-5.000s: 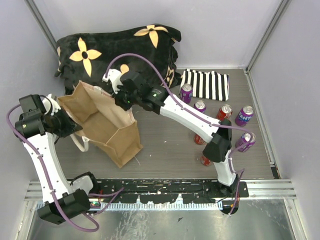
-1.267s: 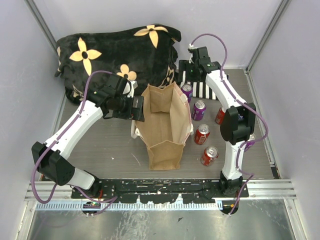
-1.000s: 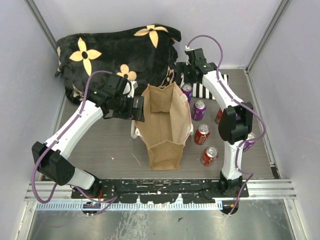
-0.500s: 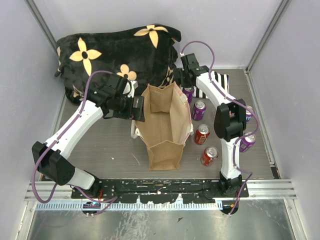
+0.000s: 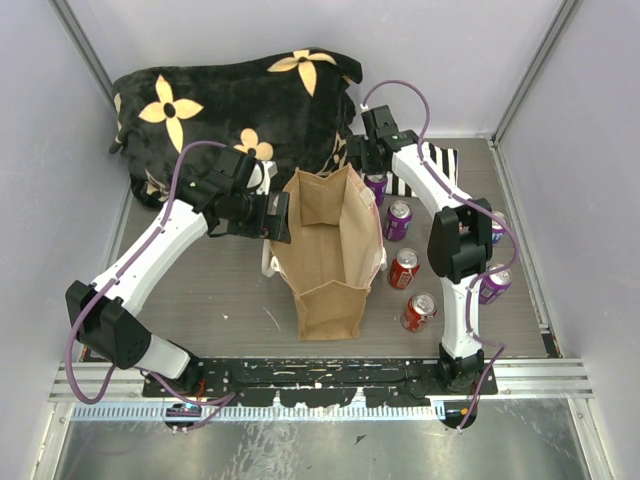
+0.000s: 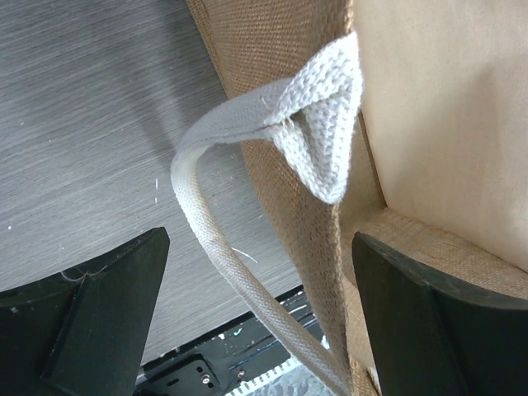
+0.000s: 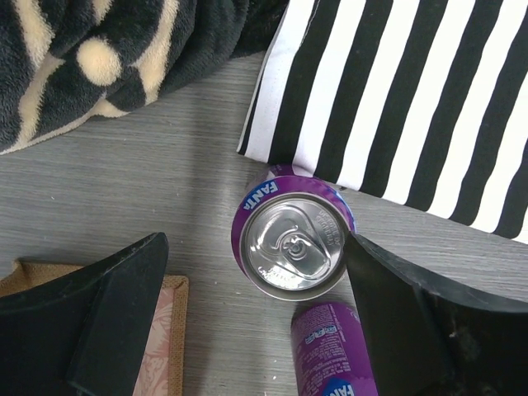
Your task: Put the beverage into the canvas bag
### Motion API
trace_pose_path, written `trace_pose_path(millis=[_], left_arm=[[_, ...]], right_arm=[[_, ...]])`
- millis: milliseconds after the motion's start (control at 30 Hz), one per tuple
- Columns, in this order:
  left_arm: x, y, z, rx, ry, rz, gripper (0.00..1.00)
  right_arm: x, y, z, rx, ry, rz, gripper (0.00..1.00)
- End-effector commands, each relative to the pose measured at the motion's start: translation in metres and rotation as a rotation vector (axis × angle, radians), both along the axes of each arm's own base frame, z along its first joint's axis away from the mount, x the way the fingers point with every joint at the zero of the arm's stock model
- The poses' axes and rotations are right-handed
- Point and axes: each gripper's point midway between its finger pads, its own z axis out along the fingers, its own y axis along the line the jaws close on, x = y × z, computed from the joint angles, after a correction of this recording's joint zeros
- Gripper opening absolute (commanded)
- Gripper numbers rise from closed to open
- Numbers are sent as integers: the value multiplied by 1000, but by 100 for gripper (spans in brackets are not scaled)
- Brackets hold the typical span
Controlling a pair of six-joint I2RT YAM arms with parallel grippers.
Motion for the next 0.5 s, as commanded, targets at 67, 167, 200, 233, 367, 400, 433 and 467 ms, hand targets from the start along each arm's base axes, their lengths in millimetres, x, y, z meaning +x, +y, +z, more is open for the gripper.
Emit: trace_pose_path(millis=[67, 167, 200, 233, 367, 400, 433, 467], left_arm=[[10, -7, 8, -24, -27, -13, 100], [10, -6, 7, -23, -27, -14, 99], [10, -6, 7, -22, -26, -14, 100], [9, -6, 7, -21, -26, -15, 99], [9, -6, 7, -21, -26, -15, 99], [10, -7, 7, -21, -27, -16, 99], [10, -7, 8, -22, -28, -16, 99], [10, -6, 8, -20, -28, -15, 99]], right_arm=[[9, -1, 62, 31, -135, -24, 94], [11, -3, 64, 21, -142, -30, 94], [12, -4, 63, 9, -141, -33, 94], [13, -5, 61, 3, -136, -34, 94], [18, -12, 44, -35, -101, -57, 94], [18, -12, 41, -38, -91, -57, 94], [18, -12, 38, -40, -85, -57, 94], [18, -11, 34, -44, -74, -55, 94]])
